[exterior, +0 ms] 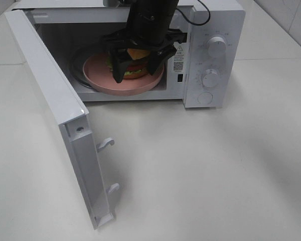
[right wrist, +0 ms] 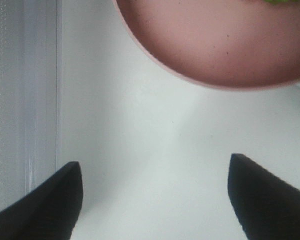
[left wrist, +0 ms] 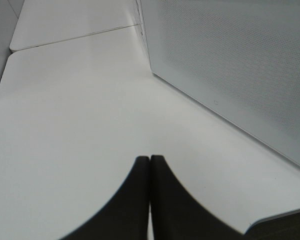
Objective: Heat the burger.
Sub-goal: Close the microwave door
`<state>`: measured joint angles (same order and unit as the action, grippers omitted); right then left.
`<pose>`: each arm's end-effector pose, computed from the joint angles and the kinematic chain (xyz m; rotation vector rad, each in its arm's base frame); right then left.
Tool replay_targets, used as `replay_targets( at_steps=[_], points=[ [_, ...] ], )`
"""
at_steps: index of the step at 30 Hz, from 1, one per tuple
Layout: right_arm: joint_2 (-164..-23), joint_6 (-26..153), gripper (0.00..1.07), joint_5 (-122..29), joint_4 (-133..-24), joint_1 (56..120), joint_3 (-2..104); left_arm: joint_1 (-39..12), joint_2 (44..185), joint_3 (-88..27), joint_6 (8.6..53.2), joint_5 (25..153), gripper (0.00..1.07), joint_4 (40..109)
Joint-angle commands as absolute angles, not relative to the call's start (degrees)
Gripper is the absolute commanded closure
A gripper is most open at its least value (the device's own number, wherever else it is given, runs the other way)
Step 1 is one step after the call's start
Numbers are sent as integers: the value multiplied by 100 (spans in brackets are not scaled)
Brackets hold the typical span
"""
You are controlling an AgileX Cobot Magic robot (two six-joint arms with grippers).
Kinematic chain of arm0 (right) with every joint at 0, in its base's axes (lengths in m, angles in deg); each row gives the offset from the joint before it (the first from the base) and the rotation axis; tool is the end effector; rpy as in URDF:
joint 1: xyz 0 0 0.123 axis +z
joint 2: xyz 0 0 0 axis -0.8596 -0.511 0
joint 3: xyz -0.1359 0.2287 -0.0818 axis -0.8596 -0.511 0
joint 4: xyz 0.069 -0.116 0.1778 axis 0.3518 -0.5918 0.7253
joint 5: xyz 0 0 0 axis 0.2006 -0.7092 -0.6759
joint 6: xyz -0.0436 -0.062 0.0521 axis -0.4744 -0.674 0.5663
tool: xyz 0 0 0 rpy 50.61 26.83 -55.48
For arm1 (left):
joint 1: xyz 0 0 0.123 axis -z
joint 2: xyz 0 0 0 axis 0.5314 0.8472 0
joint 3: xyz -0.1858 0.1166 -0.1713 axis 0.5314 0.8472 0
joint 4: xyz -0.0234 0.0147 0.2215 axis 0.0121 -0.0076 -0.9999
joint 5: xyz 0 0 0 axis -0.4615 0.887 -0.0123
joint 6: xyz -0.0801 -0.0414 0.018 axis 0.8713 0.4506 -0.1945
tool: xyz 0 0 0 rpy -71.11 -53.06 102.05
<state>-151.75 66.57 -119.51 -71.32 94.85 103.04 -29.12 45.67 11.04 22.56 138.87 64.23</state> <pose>0.3569 0.2696 0.2503 -0.8734 2.7220 0.3178 -0.0240 -0.0052 0.2641 0.2709 2.0107 0.0042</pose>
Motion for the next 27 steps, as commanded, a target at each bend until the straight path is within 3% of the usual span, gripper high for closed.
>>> replay_targets(
  at_steps=[1,13,27],
  points=[
    [-14545,6897,32,-12134,-7298,9479,9502,-2923,4447,1127,2268,13813,106,6446],
    [-12964,7407,32,-12123,-8575,9187,7479,-2923,4447,1127,2268,13813,106,6446],
    [-11010,7602,33,-11876,-8604,7188,5663,-2923,4447,1127,2268,13813,106,6446]
  ],
)
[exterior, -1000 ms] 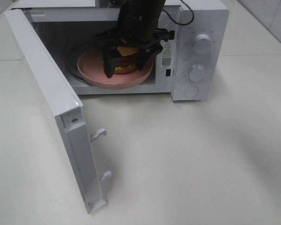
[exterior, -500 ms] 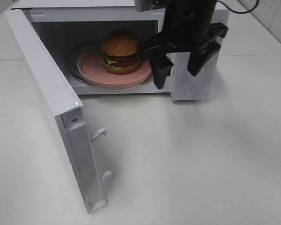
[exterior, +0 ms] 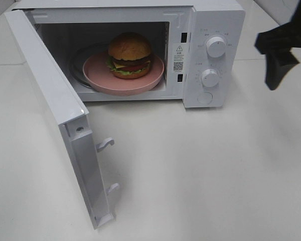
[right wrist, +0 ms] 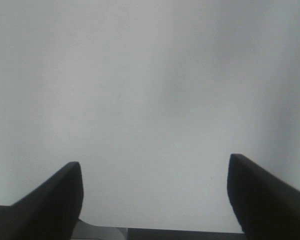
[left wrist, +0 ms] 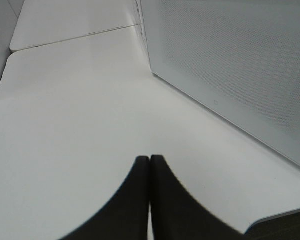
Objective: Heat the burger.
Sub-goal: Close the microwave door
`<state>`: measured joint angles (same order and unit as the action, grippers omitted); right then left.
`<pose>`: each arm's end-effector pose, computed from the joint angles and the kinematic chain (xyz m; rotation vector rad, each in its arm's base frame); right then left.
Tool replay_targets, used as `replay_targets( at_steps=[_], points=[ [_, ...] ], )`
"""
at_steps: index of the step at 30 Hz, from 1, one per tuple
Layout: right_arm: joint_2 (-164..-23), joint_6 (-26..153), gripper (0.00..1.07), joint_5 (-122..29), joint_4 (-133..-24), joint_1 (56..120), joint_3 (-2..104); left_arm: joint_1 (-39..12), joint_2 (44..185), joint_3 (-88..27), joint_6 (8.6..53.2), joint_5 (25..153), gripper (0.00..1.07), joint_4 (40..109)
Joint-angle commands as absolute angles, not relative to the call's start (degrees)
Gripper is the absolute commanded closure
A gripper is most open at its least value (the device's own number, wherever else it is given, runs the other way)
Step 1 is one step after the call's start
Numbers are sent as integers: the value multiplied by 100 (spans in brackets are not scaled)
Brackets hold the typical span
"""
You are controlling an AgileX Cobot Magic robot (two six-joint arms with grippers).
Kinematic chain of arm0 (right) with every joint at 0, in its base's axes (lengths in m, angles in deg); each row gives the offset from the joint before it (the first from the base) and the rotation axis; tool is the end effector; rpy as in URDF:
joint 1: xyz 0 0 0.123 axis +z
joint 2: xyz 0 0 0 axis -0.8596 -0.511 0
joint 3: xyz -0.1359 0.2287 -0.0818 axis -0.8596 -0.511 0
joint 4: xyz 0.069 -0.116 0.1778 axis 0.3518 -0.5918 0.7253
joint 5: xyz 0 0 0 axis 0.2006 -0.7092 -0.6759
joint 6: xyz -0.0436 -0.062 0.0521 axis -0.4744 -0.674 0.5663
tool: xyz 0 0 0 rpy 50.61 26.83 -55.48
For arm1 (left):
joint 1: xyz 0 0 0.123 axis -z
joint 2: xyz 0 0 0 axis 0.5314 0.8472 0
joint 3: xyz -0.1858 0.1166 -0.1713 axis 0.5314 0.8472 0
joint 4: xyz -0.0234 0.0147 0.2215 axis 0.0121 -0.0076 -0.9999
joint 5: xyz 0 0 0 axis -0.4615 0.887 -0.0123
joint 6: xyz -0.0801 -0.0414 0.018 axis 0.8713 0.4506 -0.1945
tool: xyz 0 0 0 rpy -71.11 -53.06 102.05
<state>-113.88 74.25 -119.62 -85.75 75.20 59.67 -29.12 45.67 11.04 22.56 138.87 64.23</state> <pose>0.2684 0.0662 0.3047 -0.2890 2.8868 -0.1012 -0.0240 -0.0052 0.2641 0.2709 2.0107 0.0042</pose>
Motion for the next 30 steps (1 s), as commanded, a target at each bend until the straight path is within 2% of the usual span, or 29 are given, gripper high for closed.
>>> replay_targets(
  at_steps=[1,17,19,24,26,30],
  points=[
    [-10666,7619,33,-11865,-8604,6976,5388,-2923,4447,1127,2268,13813,106,6446],
    [-7991,7556,34,-12042,-8604,6930,3400,-2923,4447,1127,2268,13813,106,6446],
    [-7022,7442,34,-12031,-8604,6930,2747,-2923,4447,1127,2268,13813,106,6446],
    [-6054,7356,34,-12025,-8604,6930,2191,-2923,4447,1127,2268,13813,106,6446],
    [-5195,7361,34,-11933,-8604,6930,1773,-2923,4447,1127,2268,13813,106,6446],
    [-4673,7361,34,-11727,-8558,6930,1532,-2923,4447,1127,2268,13813,106,6446]
  ],
)
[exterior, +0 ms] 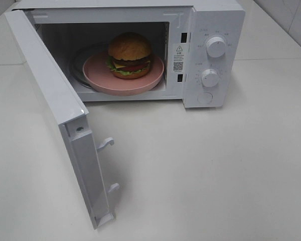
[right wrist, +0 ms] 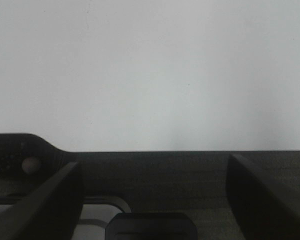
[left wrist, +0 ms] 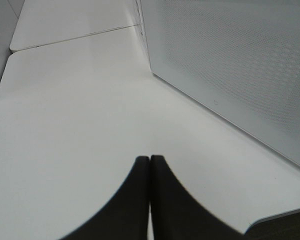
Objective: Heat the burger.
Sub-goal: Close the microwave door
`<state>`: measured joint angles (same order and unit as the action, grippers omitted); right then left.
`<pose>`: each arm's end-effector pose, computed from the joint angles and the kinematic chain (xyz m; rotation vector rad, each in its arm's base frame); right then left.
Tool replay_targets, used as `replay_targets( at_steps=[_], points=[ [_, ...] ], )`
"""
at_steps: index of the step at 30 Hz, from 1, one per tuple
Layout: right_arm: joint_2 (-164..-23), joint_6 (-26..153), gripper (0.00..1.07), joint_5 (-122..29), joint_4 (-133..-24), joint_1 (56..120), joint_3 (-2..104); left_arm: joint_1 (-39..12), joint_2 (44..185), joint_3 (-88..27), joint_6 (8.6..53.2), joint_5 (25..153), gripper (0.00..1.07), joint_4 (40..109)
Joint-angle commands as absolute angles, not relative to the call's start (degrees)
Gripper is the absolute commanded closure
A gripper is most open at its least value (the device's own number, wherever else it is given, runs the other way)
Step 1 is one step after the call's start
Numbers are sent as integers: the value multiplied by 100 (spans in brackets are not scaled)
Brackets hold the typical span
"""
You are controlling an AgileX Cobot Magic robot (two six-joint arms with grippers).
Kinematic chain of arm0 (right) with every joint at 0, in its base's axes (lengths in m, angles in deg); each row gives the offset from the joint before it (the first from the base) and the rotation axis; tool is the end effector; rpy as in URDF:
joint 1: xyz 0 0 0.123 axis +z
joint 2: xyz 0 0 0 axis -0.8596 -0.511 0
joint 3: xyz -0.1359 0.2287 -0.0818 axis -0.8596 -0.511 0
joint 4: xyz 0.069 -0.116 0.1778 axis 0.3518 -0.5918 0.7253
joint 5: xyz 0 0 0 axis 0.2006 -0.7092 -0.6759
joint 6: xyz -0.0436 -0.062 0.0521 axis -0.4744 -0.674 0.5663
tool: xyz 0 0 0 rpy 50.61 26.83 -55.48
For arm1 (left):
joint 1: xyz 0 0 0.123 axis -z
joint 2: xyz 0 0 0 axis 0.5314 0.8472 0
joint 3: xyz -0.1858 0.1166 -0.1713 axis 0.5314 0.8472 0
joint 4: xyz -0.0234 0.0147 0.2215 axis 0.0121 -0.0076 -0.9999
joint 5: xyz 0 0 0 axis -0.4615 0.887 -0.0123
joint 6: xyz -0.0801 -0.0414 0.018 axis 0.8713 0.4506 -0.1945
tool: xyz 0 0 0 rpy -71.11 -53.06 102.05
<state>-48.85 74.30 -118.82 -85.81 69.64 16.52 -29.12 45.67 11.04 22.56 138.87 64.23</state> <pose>0.0269 -0.0053 0.2731 -0.1013 2.5122 -0.0387 -0.0240 -0.0052 0.2641 0.2709 2.0107 0.0042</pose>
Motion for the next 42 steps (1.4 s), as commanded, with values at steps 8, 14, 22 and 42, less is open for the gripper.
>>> replay_targets(
  at_steps=[8,14,22,42],
  points=[
    [-3585,6938,34,-11148,-8066,6935,1452,-2923,4447,1127,2268,13813,106,6446],
    [-2668,6605,34,-10828,-7871,6935,1297,-2923,4447,1127,2268,13813,106,6446],
    [-2330,6393,34,-10782,-7693,6935,1251,-2923,4459,1127,2268,13813,106,6486],
    [-2330,6393,34,-10770,-7739,6935,1251,-2923,4642,1963,2268,10908,106,6583]
  ],
)
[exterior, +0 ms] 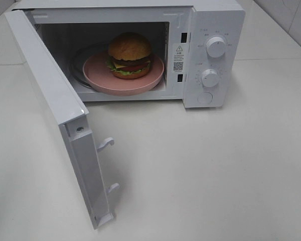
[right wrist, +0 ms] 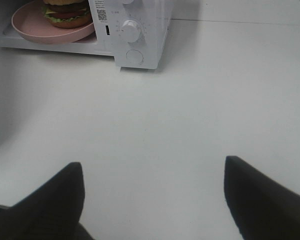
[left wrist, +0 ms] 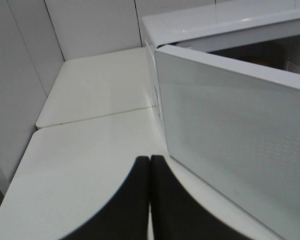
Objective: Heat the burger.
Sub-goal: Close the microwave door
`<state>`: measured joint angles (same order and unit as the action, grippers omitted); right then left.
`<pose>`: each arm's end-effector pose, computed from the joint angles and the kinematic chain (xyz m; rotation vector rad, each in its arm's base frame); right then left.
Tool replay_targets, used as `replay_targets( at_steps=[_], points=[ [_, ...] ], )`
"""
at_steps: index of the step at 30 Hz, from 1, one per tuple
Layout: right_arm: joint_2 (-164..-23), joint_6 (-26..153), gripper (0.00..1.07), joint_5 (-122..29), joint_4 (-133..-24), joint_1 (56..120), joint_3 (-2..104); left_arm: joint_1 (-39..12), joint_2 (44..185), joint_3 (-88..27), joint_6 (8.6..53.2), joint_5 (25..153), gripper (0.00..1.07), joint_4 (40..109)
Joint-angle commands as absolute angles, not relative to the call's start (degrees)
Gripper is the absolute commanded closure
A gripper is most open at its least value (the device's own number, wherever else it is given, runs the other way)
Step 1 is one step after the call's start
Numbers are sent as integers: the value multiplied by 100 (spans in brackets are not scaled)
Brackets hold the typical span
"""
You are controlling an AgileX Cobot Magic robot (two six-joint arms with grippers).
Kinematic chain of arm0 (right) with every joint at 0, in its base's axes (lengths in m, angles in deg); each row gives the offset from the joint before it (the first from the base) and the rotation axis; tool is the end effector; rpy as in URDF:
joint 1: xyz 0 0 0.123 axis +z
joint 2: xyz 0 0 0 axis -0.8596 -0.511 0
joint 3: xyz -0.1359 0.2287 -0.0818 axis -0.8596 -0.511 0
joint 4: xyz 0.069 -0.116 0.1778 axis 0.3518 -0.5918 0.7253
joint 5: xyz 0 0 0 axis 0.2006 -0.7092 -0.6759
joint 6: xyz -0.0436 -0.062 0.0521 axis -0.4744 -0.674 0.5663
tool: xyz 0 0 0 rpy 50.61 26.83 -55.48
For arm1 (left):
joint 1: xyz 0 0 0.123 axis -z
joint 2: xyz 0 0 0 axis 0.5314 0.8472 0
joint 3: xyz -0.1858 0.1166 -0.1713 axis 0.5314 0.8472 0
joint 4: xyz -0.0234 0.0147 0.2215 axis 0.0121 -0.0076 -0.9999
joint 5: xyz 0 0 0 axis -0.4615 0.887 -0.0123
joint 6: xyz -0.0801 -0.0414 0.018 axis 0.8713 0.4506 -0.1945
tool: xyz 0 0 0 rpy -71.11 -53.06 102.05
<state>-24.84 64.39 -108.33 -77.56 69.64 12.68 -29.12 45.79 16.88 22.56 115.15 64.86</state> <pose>-0.0224 -0.0020 0.2685 -0.2449 1.9756 0.1057 -0.0011 -0.0049 0.2733 0.2039 1.7072 0.0166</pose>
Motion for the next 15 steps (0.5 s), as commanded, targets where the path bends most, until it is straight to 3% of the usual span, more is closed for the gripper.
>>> replay_targets(
  at_steps=[1,13,15],
  points=[
    [-2330,6393,34,-10770,-7739,6935,1251,-2923,4837,2129,2268,10627,106,6635],
    [-2330,6433,34,-10724,-7739,6935,1251,-2923,6991,2175,2142,9120,106,6772],
    [-2330,6433,34,-10724,-7739,6935,1251,-2906,7936,2175,2153,8255,106,6904]
  ],
)
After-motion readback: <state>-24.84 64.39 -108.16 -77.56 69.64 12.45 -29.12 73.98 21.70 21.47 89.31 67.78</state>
